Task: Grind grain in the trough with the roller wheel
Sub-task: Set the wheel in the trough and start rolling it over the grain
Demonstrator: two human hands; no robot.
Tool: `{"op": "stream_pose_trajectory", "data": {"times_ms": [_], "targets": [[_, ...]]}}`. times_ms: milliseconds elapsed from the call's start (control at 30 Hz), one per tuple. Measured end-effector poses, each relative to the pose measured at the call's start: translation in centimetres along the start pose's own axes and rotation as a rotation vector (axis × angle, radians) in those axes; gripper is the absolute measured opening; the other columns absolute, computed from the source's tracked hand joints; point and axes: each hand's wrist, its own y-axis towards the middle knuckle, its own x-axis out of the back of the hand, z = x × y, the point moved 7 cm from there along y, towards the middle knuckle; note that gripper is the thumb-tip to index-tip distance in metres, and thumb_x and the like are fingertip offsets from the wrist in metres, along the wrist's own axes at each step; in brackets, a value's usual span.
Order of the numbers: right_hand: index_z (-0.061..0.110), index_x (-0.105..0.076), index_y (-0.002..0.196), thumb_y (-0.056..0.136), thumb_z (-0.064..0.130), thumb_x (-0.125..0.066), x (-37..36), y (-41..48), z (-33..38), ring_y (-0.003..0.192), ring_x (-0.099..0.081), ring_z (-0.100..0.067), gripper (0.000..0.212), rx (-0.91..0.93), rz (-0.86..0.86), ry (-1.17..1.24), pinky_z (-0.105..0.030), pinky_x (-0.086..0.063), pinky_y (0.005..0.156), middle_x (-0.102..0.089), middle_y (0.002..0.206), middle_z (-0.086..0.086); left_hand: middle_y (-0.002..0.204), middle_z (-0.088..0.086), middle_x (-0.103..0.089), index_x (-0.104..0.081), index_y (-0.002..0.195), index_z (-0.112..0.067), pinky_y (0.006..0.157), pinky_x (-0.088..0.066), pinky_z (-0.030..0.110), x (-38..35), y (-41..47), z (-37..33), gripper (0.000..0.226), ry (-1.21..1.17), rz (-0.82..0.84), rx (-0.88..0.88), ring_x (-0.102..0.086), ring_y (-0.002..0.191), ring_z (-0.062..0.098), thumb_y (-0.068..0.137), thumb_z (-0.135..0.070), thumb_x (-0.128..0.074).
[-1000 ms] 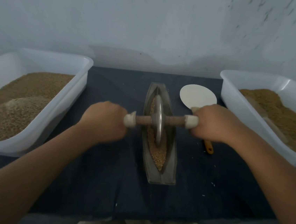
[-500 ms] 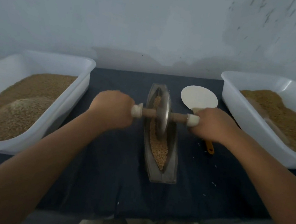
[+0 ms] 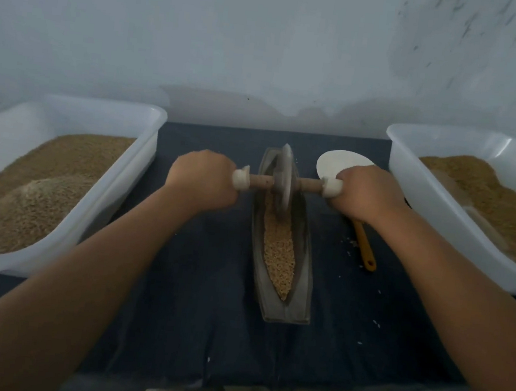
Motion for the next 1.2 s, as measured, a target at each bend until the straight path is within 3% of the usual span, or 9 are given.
{"op": "stream_pose_trajectory", "data": {"times_ms": [167,300,467,633,733,833,1033,1100,1200], "targets": [[0.032,-0.064,0.072,0.061,0.061,-0.057,-0.5,-7.0,-0.8,0.058,-0.061,-0.005,0.032,0.098,0.345,0.064,-0.028,-0.043,0.050,-0.065,0.065,0.007,0.051,-0.012,-0.046,-0.047,0.059,-0.030,0.045,-0.025,0.022,0.1,-8.3,0.1,0.031,0.001,-0.096,-0.147,-0.044,0.044,0.008,0.077,-0.054,-0.057],[0.031,-0.064,0.069,0.068,0.057,-0.060,-0.4,-5.8,-0.5,0.060,-0.060,-0.006,0.027,0.085,0.227,0.037,-0.030,-0.048,0.052,-0.064,0.064,0.007,0.055,-0.011,-0.049,-0.048,0.060,-0.029,0.047,-0.030,0.025,-0.8,-6.4,0.4,0.042,-0.037,-0.099,-0.114,-0.048,0.048,0.014,0.082,-0.063,-0.043],[0.023,-0.055,0.062,0.085,0.041,-0.068,0.7,-0.6,0.4,0.058,-0.050,-0.015,0.032,0.006,-0.134,-0.017,-0.030,-0.042,0.053,-0.056,0.063,0.005,0.072,-0.006,-0.062,-0.055,0.068,-0.025,0.058,-0.044,0.032,-1.2,0.9,0.8,0.030,-0.032,-0.045,0.021,-0.059,0.064,0.023,0.084,-0.050,-0.056],[0.027,-0.063,0.068,0.082,0.051,-0.064,0.1,-2.5,-0.1,0.063,-0.059,-0.013,0.028,0.025,0.129,0.003,-0.033,-0.049,0.056,-0.063,0.067,0.005,0.065,-0.008,-0.056,-0.054,0.066,-0.026,0.055,-0.040,0.031,-0.9,-3.4,0.4,0.030,-0.044,-0.001,-0.027,-0.056,0.060,0.020,0.084,-0.050,-0.055],[0.032,-0.062,0.069,0.067,0.056,-0.059,-0.1,-7.2,-0.6,0.057,-0.060,-0.005,0.024,0.097,0.301,0.022,-0.031,-0.045,0.049,-0.063,0.062,0.007,0.053,-0.011,-0.047,-0.045,0.060,-0.028,0.046,-0.027,0.024,-0.2,-8.9,0.0,0.035,-0.021,-0.113,-0.136,-0.048,0.047,0.014,0.080,-0.056,-0.051],[0.032,-0.063,0.071,0.071,0.056,-0.061,-0.2,-7.5,-0.6,0.059,-0.060,-0.006,0.024,0.097,0.274,0.018,-0.032,-0.048,0.051,-0.064,0.063,0.007,0.051,-0.012,-0.044,-0.045,0.058,-0.028,0.046,-0.028,0.023,-0.1,-8.9,0.2,0.040,-0.013,-0.173,-0.127,-0.048,0.045,0.015,0.081,-0.060,-0.048],[0.026,-0.056,0.067,0.092,0.051,-0.062,0.1,-0.9,0.0,0.066,-0.055,-0.019,0.035,-0.045,-0.035,-0.002,-0.032,-0.038,0.056,-0.061,0.072,0.001,0.077,-0.002,-0.065,-0.054,0.068,-0.025,0.063,-0.046,0.034,-0.1,0.2,0.2,0.031,-0.016,-0.072,0.027,-0.064,0.073,0.029,0.086,-0.051,-0.056],[0.025,-0.057,0.065,0.092,0.048,-0.061,0.0,-0.6,0.1,0.065,-0.055,-0.019,0.036,-0.027,-0.007,0.011,-0.030,-0.036,0.055,-0.062,0.072,0.001,0.074,-0.003,-0.063,-0.053,0.066,-0.025,0.062,-0.046,0.033,0.1,0.0,-0.1,0.028,-0.012,-0.058,0.006,-0.064,0.072,0.028,0.081,-0.048,-0.058],[0.027,-0.063,0.069,0.084,0.047,-0.064,-0.2,-3.2,-0.1,0.067,-0.060,-0.015,0.025,0.019,0.200,0.007,-0.034,-0.051,0.058,-0.064,0.071,0.005,0.065,-0.008,-0.055,-0.052,0.065,-0.026,0.056,-0.042,0.031,-0.3,-3.6,0.0,0.031,-0.009,-0.026,-0.053,-0.058,0.061,0.022,0.081,-0.051,-0.058]]}}
